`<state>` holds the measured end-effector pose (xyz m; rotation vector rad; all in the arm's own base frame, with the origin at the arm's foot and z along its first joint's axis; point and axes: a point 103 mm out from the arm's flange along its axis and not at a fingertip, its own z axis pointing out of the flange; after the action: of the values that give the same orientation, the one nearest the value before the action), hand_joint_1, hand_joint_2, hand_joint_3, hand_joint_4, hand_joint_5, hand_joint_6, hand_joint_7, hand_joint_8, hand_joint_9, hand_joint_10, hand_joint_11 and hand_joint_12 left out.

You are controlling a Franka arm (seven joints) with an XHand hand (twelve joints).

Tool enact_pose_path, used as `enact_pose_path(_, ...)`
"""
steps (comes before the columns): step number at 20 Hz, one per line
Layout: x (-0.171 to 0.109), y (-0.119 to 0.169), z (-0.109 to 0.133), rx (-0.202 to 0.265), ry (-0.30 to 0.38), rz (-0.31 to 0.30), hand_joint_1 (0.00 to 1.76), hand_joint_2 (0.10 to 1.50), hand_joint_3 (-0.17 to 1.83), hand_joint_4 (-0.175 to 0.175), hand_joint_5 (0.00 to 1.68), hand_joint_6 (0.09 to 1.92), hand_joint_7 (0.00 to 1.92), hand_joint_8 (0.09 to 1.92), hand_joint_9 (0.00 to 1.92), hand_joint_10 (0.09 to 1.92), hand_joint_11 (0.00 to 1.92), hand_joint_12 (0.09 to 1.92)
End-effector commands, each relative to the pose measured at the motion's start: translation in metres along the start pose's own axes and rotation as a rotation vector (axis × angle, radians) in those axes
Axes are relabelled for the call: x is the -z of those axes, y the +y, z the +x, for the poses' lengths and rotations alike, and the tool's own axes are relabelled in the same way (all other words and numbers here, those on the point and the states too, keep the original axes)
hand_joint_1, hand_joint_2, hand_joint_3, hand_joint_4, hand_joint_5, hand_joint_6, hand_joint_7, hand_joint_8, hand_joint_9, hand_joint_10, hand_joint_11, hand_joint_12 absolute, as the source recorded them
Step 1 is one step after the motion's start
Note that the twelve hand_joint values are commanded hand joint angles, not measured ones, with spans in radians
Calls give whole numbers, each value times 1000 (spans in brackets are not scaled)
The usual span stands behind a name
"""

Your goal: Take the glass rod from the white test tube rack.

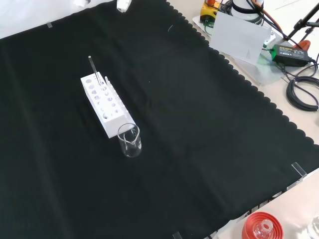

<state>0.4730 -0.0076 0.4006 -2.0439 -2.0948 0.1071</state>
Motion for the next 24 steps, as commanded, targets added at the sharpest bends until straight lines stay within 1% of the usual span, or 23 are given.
enact_pose_path(1, -10, 16, 2, 15, -12, 12, 645, 851, 168, 18, 383, 87, 263, 775, 477, 903, 463, 1406)
enact_pose_path(9, -21, 31, -15, 9, 0, 30, 674, 836, 186, 14, 405, 87, 283, 766, 494, 879, 473, 1395)
enact_pose_path(12, -24, 35, -14, -1, -32, 52, 677, 835, 191, 11, 418, 87, 303, 771, 500, 877, 477, 1394)
enact_pose_path(16, -35, 44, -26, 10, -18, 59, 685, 829, 196, 8, 435, 87, 324, 773, 491, 869, 479, 1392)
enact_pose_path(24, -48, 55, -25, 23, -2, 72, 689, 822, 209, 6, 448, 87, 330, 767, 485, 866, 479, 1389)
